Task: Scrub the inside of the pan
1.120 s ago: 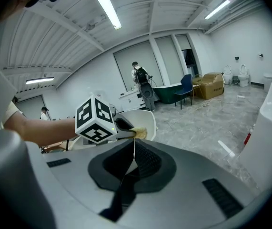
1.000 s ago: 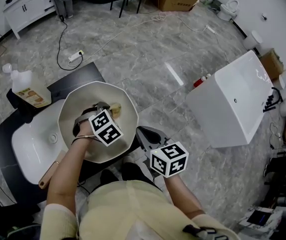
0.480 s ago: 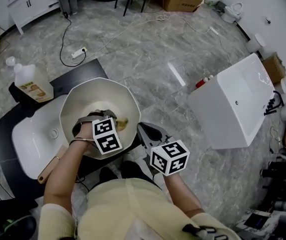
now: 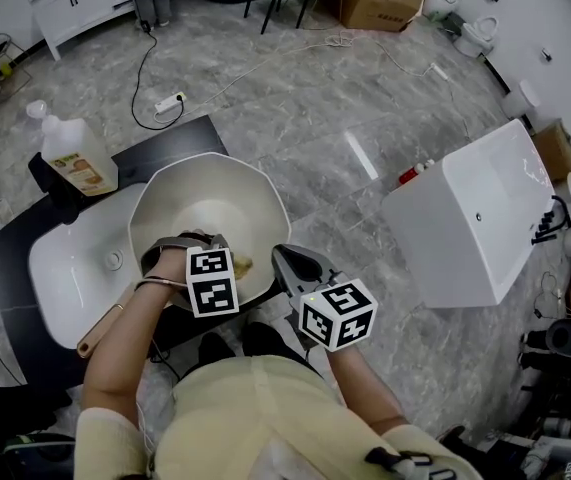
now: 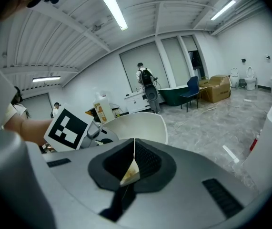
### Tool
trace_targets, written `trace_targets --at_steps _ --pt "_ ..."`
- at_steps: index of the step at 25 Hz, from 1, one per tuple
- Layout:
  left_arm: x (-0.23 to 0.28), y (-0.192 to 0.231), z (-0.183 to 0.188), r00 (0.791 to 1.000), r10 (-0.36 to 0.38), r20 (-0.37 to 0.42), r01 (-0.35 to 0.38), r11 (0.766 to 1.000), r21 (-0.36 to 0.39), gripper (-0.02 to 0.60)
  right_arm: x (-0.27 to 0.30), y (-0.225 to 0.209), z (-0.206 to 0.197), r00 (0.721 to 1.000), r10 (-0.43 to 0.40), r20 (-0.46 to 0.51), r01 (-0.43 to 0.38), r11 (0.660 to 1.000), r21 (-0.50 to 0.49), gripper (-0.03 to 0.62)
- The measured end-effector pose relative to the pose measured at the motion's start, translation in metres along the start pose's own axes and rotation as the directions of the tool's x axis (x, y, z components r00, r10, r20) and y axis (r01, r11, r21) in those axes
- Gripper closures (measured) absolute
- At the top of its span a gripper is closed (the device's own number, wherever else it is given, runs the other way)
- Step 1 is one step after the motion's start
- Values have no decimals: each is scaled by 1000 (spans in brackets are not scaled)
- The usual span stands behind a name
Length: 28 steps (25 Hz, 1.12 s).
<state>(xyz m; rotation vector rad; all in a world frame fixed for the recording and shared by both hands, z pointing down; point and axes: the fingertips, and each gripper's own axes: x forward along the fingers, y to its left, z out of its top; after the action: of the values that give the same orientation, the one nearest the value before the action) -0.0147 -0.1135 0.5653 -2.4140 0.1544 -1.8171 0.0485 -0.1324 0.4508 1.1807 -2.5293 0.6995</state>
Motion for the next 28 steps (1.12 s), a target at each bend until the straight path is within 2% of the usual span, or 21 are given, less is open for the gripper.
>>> trace_targets --at_steps 7,11,20,28 --pt "-4 -15 -25 992 -77 -101 81 996 31 541 5 6 1 1000 25 -9 -25 999 -22 577" --pt "-7 -15 -41 981 -90 -171 100 994 49 541 8 8 2 999 36 -10 -36 999 -28 577" --pt "-12 -6 -68 945 -66 -321 88 995 55 541 7 8 3 999 40 -16 -41 999 -35 577" --pt "-15 18 -93 905 3 -426 11 999 31 541 9 6 3 999 37 -21 -38 999 -35 577"
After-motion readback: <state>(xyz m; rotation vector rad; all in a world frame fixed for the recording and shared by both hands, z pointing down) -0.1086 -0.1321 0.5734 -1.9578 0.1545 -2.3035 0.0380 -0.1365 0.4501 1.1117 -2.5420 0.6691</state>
